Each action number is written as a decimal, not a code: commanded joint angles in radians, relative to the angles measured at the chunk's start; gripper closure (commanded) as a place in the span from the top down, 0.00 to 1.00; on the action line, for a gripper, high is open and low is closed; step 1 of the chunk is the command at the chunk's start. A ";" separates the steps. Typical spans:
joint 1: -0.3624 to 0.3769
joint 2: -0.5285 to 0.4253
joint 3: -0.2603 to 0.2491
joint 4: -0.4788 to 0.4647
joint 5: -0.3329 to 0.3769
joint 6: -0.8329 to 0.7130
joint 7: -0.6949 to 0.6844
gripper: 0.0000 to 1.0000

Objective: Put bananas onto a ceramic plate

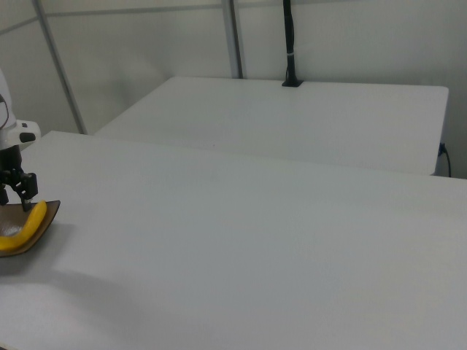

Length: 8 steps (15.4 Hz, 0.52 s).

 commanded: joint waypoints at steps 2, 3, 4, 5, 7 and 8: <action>-0.009 -0.006 -0.005 0.021 -0.004 0.010 0.025 1.00; -0.012 -0.009 -0.005 0.032 -0.005 0.007 0.023 1.00; -0.020 -0.010 -0.005 0.035 -0.008 0.001 0.023 1.00; -0.035 -0.012 -0.005 0.035 -0.020 0.001 0.023 1.00; -0.073 -0.016 -0.005 0.035 -0.062 -0.001 0.019 1.00; -0.090 -0.016 -0.005 0.037 -0.086 -0.001 0.016 1.00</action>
